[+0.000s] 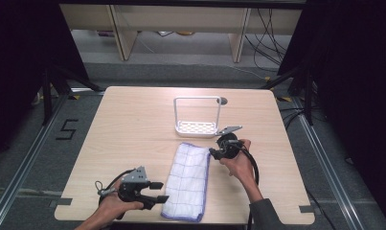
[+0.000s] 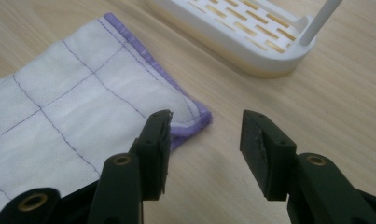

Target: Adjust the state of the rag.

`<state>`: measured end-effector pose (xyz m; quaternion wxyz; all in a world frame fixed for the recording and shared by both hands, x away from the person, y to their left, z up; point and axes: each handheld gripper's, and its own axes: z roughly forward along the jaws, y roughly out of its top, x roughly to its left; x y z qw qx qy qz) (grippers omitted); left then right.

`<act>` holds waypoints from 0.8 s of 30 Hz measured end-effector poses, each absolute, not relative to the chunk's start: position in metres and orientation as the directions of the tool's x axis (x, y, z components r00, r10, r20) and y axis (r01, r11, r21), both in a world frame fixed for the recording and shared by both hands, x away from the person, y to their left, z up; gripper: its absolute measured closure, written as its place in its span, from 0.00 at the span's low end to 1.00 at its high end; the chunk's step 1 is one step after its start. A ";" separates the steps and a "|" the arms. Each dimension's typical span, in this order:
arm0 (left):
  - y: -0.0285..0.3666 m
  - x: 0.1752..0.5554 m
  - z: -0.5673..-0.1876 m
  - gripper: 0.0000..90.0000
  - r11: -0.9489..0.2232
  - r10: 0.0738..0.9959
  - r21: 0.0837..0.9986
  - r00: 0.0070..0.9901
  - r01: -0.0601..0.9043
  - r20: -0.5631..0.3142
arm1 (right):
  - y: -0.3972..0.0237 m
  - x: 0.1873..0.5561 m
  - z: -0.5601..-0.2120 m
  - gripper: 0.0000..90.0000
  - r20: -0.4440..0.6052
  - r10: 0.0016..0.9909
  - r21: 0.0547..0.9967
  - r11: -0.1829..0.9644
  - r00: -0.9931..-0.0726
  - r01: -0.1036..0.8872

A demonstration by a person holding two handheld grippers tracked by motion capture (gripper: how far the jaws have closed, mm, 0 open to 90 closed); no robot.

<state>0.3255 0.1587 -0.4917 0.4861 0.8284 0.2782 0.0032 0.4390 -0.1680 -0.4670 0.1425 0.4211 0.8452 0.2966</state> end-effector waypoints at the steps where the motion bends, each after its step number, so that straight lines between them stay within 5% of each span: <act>1: 0.160 0.330 -0.491 0.48 -0.378 0.476 0.807 0.843 0.454 -0.252 | -0.168 0.440 -0.468 0.57 0.004 0.804 0.623 0.463 -0.595 0.630; 7: 0.160 0.368 -0.489 0.46 -0.398 0.557 0.801 0.812 0.448 -0.177 | -0.167 0.444 -0.470 0.52 0.018 0.818 0.616 0.444 -0.575 0.650; 24: 0.121 0.448 -0.495 0.39 -0.389 0.649 0.780 0.747 0.490 -0.145 | -0.171 0.451 -0.474 0.43 0.051 0.841 0.626 0.394 -0.539 0.673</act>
